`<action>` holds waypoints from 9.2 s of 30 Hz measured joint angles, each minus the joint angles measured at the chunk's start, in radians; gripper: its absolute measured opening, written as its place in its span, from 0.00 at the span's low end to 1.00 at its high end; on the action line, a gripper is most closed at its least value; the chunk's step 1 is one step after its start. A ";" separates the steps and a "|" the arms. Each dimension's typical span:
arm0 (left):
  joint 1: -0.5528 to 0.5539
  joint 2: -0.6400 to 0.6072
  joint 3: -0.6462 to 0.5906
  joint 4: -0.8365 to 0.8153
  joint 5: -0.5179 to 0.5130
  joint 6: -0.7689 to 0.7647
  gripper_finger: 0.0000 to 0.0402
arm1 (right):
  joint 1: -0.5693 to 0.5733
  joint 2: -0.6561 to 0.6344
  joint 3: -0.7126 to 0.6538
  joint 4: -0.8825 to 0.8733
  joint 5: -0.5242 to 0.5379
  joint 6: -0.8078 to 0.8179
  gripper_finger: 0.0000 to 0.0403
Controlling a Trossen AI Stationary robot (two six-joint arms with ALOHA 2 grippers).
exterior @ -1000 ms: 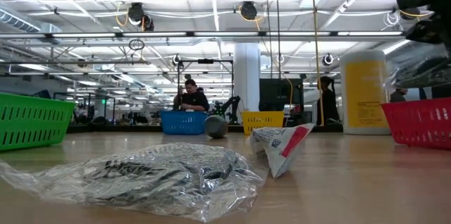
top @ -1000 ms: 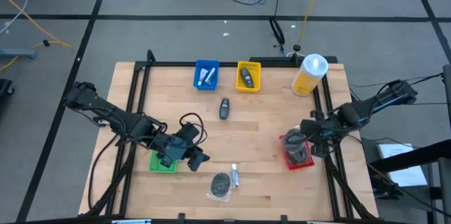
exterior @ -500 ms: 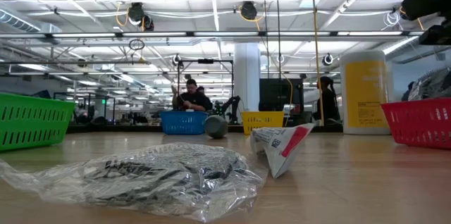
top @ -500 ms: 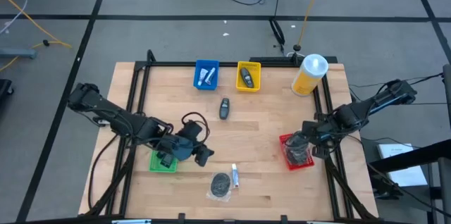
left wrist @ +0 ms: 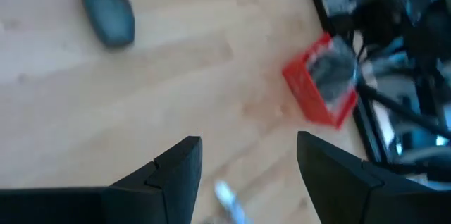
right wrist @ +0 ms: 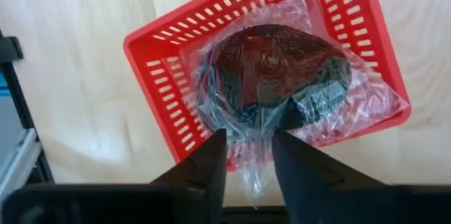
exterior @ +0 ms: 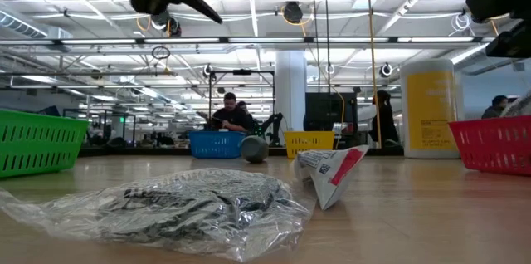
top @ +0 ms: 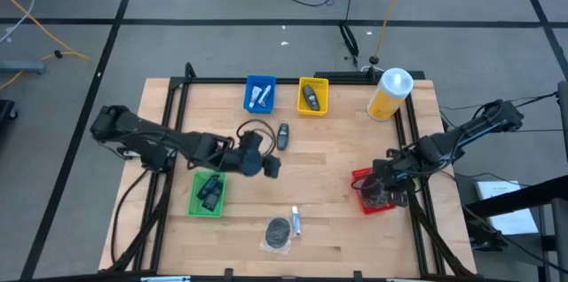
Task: Pick & Place Travel size toiletries
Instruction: Put the black hairbrush into the red basket, then put the gray deodorant into the yellow basket
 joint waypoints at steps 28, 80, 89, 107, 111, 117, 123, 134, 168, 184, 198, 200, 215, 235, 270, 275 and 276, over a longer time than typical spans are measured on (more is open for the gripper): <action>0.315 0.275 0.000 0.092 0.021 0.114 0.57 | -0.001 -0.161 0.000 0.341 0.074 0.163 0.28; 0.374 0.417 -0.001 0.269 0.076 0.398 0.57 | -0.001 -0.143 0.000 0.371 0.167 0.166 0.28; 0.404 0.415 -0.001 0.267 0.170 0.404 0.81 | -0.001 -0.143 0.000 0.371 0.167 0.166 0.28; 0.399 0.415 -0.001 0.217 0.165 0.315 0.92 | -0.001 -0.143 0.000 0.371 0.167 0.163 0.28; 0.396 0.415 -0.001 0.214 0.136 0.314 0.91 | -0.001 -0.142 0.000 0.371 0.167 0.163 0.28; 0.388 0.415 -0.001 0.215 0.104 0.308 0.93 | -0.001 -0.142 0.000 0.371 0.203 0.166 0.28; 0.380 0.438 0.000 0.221 0.093 0.284 0.93 | -0.001 -0.142 -0.001 0.372 0.211 0.166 0.28; 0.365 0.502 0.002 0.214 0.120 0.239 0.93 | -0.001 -0.134 -0.001 0.386 0.215 0.167 0.28; 0.319 0.464 -0.003 0.211 0.328 0.423 0.48 | -0.001 -0.045 -0.001 0.485 0.248 0.143 0.28; 0.126 0.279 -0.002 0.232 0.198 0.701 0.47 | -0.015 0.037 -0.001 0.773 0.507 0.340 0.29; -0.010 0.253 -0.001 0.349 0.068 0.850 0.48 | -0.157 0.193 -0.001 0.964 0.311 0.444 0.61; -0.018 0.253 -0.001 0.354 0.056 0.864 0.47 | -0.171 0.210 -0.001 0.996 0.285 0.446 0.65; -0.027 0.253 -0.001 0.359 0.034 0.895 0.47 | -0.233 0.342 -0.001 1.145 0.269 0.536 0.69; -0.023 0.253 -0.001 0.357 0.029 0.928 0.55 | -0.270 0.406 0.000 1.260 0.141 0.556 0.34; 0.102 0.240 0.000 0.225 0.351 0.760 0.89 | -0.331 0.394 -0.002 1.096 0.218 0.431 0.28; 0.114 0.179 0.000 0.128 0.315 0.772 0.86 | -0.384 0.392 -0.002 1.096 0.242 0.402 0.28; 0.115 0.158 0.000 0.106 0.302 0.780 0.86 | -0.397 0.392 -0.002 1.099 0.245 0.393 0.28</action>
